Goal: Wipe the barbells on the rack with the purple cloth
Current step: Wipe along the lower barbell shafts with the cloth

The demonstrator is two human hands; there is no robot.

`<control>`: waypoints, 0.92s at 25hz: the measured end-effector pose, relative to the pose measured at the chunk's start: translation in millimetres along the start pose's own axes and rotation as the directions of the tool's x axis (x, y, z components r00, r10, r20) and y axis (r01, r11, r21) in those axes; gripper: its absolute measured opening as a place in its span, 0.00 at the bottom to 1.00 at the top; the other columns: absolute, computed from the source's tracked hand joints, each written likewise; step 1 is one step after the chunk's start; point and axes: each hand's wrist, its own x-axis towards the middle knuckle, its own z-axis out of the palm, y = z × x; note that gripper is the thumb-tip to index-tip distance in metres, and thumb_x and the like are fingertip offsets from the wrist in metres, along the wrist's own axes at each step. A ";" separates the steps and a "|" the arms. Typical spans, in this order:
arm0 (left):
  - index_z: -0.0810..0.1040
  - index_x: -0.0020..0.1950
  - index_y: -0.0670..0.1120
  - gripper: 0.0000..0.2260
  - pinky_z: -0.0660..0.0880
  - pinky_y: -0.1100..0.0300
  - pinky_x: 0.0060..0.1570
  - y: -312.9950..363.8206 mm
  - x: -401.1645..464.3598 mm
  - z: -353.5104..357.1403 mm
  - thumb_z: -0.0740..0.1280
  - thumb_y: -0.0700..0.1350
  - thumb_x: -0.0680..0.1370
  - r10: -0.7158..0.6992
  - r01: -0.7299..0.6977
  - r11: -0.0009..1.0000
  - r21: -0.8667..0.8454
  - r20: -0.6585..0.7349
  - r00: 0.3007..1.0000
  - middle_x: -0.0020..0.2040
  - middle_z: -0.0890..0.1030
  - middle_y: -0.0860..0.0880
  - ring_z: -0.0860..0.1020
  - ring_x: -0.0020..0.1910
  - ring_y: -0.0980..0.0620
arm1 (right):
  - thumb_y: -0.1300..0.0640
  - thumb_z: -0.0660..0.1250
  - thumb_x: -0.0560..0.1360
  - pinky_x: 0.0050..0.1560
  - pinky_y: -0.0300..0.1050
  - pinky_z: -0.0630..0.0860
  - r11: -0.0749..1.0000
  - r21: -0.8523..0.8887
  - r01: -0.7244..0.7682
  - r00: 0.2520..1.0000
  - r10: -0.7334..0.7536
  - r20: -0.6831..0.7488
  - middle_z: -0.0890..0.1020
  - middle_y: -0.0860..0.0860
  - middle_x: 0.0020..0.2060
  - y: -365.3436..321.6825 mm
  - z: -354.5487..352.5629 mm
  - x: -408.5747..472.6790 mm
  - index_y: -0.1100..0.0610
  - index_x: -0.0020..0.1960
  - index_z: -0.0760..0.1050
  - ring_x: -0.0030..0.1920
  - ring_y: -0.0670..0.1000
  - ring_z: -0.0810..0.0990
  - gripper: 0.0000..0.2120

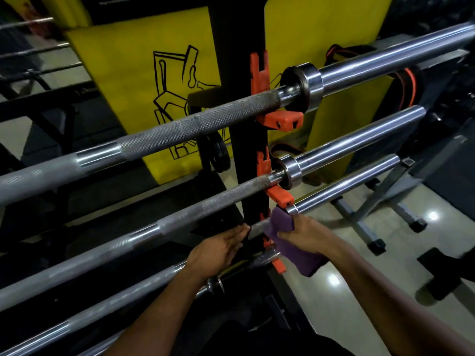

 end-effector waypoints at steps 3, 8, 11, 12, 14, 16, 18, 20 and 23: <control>0.61 0.79 0.58 0.25 0.74 0.53 0.66 16.0 -6.5 -2.4 0.59 0.56 0.82 0.010 -0.011 1.000 -0.010 -0.117 0.993 0.79 0.63 0.58 0.70 0.72 0.54 | 0.55 0.72 0.77 0.47 0.47 0.83 0.804 0.594 0.011 0.982 0.104 -0.160 0.87 0.53 0.45 0.6 4.9 -40.8 0.51 0.53 0.80 0.43 0.48 0.86 0.05; 0.74 0.69 0.57 0.23 0.71 0.59 0.67 104.0 -42.8 14.2 0.65 0.65 0.78 -0.203 0.131 0.795 -0.593 -0.057 0.977 0.65 0.76 0.61 0.73 0.65 0.64 | 0.57 0.69 0.78 0.43 0.46 0.81 0.086 0.991 0.098 0.889 0.440 -0.126 0.86 0.54 0.53 0.5 66.9 -70.0 0.53 0.63 0.78 0.50 0.53 0.85 0.14; 0.76 0.67 0.56 0.26 0.70 0.62 0.66 115.4 -51.7 17.4 0.70 0.66 0.73 -0.250 0.203 0.743 -0.637 0.017 0.968 0.63 0.75 0.60 0.73 0.63 0.64 | 0.61 0.67 0.79 0.38 0.44 0.83 -0.048 0.988 0.149 0.875 0.471 -0.110 0.85 0.56 0.57 -10.0 94.1 -69.4 0.53 0.67 0.74 0.50 0.54 0.85 0.17; 0.77 0.65 0.56 0.25 0.68 0.64 0.67 109.8 -53.6 14.1 0.70 0.67 0.72 -0.278 0.214 0.765 -0.608 -0.011 0.961 0.62 0.72 0.59 0.71 0.64 0.65 | 0.62 0.67 0.78 0.41 0.45 0.84 -0.052 0.986 0.159 0.881 0.458 -0.118 0.84 0.56 0.57 -11.8 99.9 -68.8 0.53 0.67 0.74 0.52 0.55 0.84 0.18; 0.80 0.61 0.56 0.21 0.67 0.69 0.65 99.1 -54.3 0.3 0.70 0.65 0.72 -0.266 0.214 0.796 -0.566 -0.010 0.964 0.61 0.70 0.58 0.70 0.63 0.65 | 0.60 0.71 0.76 0.52 0.52 0.83 0.004 0.984 0.177 0.895 0.415 -0.162 0.84 0.55 0.58 -16.3 106.1 -72.0 0.50 0.64 0.73 0.58 0.57 0.83 0.19; 0.79 0.57 0.54 0.15 0.71 0.66 0.59 92.5 -54.0 -15.3 0.72 0.57 0.74 -0.179 0.191 0.759 -0.623 0.083 0.980 0.56 0.76 0.58 0.75 0.56 0.64 | 0.54 0.76 0.71 0.62 0.59 0.78 0.108 0.982 0.158 0.908 0.375 -0.188 0.83 0.54 0.60 -15.5 114.1 -75.0 0.47 0.63 0.73 0.61 0.57 0.82 0.23; 0.76 0.55 0.54 0.09 0.73 0.65 0.53 88.8 -56.1 -32.9 0.72 0.48 0.77 -0.118 0.203 0.675 -0.710 0.168 0.979 0.50 0.80 0.61 0.78 0.50 0.64 | 0.57 0.74 0.74 0.60 0.55 0.80 0.258 0.961 0.098 0.907 0.373 -0.193 0.81 0.52 0.62 -22.5 112.0 -80.8 0.48 0.65 0.71 0.61 0.56 0.81 0.22; 0.74 0.53 0.55 0.09 0.72 0.64 0.49 75.5 -62.0 -50.7 0.69 0.43 0.79 -0.030 0.167 0.651 -0.740 0.195 0.980 0.46 0.79 0.62 0.76 0.46 0.65 | 0.54 0.74 0.75 0.58 0.38 0.76 0.633 0.770 0.078 0.843 0.370 -0.390 0.75 0.47 0.68 -31.5 100.7 -90.9 0.48 0.69 0.66 0.67 0.50 0.75 0.27; 0.72 0.53 0.56 0.11 0.70 0.65 0.50 51.9 -74.6 -80.6 0.66 0.39 0.82 0.153 0.072 0.663 -0.745 0.230 0.961 0.47 0.77 0.63 0.74 0.48 0.65 | 0.46 0.79 0.69 0.66 0.34 0.67 0.918 0.350 0.186 0.894 -0.010 -0.449 0.63 0.36 0.75 -32.8 81.2 -102.1 0.45 0.79 0.57 0.73 0.37 0.63 0.46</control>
